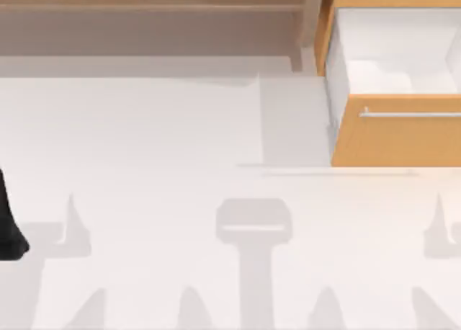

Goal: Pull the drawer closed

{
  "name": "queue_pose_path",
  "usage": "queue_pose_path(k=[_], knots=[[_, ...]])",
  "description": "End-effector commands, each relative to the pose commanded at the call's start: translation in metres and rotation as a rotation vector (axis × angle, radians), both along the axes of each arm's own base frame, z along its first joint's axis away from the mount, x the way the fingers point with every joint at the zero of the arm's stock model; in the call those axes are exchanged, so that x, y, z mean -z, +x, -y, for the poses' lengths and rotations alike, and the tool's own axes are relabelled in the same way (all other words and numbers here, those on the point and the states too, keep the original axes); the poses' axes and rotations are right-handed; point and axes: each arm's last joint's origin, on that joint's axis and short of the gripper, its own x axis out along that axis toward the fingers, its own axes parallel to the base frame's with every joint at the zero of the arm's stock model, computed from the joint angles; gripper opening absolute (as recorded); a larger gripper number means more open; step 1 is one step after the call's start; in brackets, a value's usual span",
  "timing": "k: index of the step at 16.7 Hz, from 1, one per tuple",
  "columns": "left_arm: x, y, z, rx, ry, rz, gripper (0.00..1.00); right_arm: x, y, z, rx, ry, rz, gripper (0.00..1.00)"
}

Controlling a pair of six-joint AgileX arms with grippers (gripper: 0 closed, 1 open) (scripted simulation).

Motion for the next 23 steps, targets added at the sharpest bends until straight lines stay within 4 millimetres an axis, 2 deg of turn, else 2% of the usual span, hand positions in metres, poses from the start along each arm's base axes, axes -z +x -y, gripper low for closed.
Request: queue_pose_path(k=[2, 4, 8, 11, 14, 17, 19, 23], knots=[[0.000, 0.000, 0.000, 0.000, 0.000, 0.000, 1.00, 0.000, 0.000, 0.000, 0.000, 0.000, 0.001, 1.00], [0.000, 0.000, 0.000, 0.000, 0.000, 0.000, 1.00, -0.009, 0.001, 0.002, 0.003, -0.002, 0.018, 1.00], [0.000, 0.000, 0.000, 0.000, 0.000, 0.000, 1.00, -0.047, 0.010, 0.010, 0.007, -0.010, 0.064, 1.00], [0.000, 0.000, 0.000, 0.000, 0.000, 0.000, 1.00, -0.076, 0.034, 0.023, 0.004, -0.013, 0.054, 1.00], [0.000, 0.000, 0.000, 0.000, 0.000, 0.000, 1.00, -0.093, 0.070, 0.045, 0.003, -0.004, 0.011, 1.00], [0.000, 0.000, 0.000, 0.000, 0.000, 0.000, 1.00, -0.100, 0.104, 0.072, 0.001, 0.004, -0.010, 1.00], [0.000, 0.000, 0.000, 0.000, 0.000, 0.000, 1.00, -0.102, 0.120, 0.089, 0.001, 0.004, -0.008, 1.00], [0.000, 0.000, 0.000, 0.000, 0.000, 0.000, 1.00, -0.103, 0.133, 0.104, 0.000, 0.000, 0.000, 1.00]])
